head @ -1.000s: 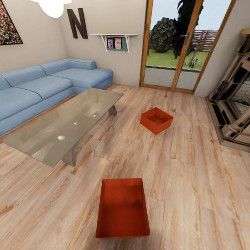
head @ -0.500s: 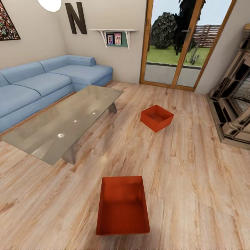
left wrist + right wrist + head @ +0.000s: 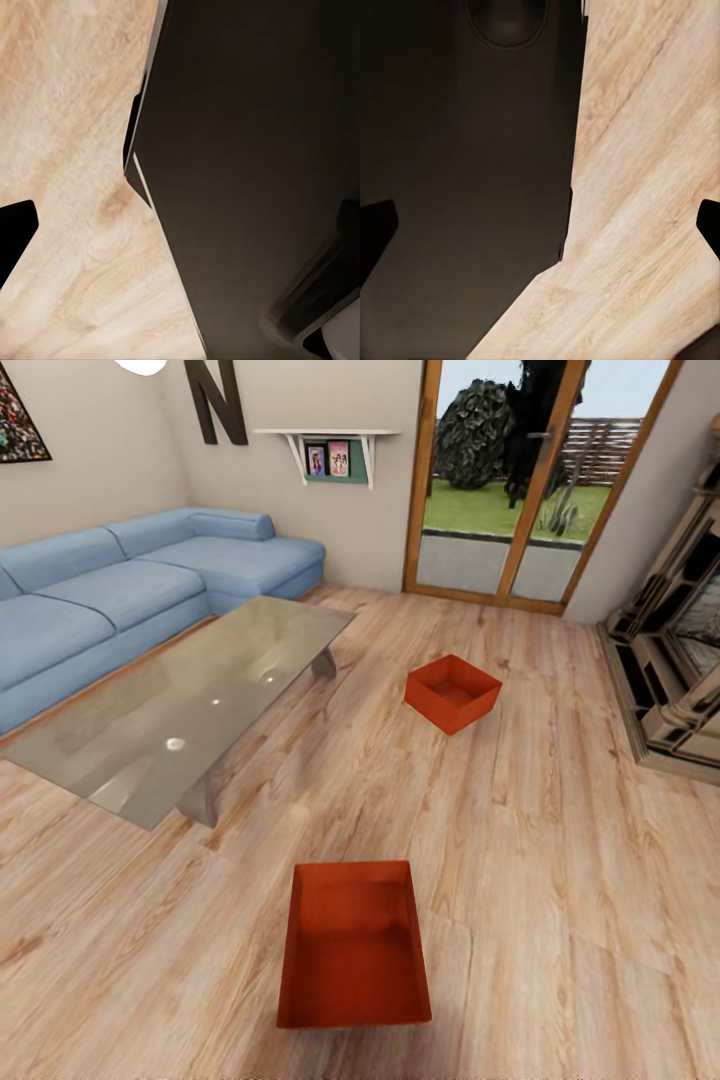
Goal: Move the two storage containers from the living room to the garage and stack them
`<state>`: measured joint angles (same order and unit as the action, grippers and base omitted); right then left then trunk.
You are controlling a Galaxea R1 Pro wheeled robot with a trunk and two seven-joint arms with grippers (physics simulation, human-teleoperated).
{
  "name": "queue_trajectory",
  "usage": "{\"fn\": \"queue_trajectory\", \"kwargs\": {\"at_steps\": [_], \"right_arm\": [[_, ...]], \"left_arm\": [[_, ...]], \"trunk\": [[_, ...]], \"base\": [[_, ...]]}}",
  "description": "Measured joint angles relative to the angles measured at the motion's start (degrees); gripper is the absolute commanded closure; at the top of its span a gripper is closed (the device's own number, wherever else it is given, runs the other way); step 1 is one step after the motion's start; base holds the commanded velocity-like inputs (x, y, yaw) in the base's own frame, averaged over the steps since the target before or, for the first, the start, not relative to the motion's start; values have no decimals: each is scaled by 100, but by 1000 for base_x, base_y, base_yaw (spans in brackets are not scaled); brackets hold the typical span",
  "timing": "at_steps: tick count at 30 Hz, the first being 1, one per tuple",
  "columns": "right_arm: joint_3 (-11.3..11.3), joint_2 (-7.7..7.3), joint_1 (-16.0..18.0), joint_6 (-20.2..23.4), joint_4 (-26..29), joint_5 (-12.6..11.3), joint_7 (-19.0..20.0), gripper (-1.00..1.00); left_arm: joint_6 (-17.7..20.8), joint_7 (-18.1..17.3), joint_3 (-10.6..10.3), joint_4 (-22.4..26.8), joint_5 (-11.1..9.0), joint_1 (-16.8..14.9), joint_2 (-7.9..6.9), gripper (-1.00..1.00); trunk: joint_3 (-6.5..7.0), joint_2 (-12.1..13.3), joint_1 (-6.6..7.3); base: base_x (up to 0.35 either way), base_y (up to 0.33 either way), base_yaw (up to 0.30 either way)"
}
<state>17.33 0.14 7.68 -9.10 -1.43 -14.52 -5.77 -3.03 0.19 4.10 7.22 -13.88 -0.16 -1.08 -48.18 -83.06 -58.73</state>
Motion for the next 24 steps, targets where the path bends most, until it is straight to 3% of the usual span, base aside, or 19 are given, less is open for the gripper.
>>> {"fn": "queue_trajectory", "kwargs": {"at_steps": [12, 24], "right_arm": [[1, 1, 0, 0, 0, 0, 0, -100], [2, 6, 0, -8, 0, 8, -8, -100]], "left_arm": [[-1, 0, 1, 0, 0, 0, 0, -100], [-1, 0, 0, 0, 0, 1, 0, -100]], "trunk": [[-105, 0, 0], [-118, 0, 0]], "base": [[0, 0, 0], [0, 0, 0]]}}
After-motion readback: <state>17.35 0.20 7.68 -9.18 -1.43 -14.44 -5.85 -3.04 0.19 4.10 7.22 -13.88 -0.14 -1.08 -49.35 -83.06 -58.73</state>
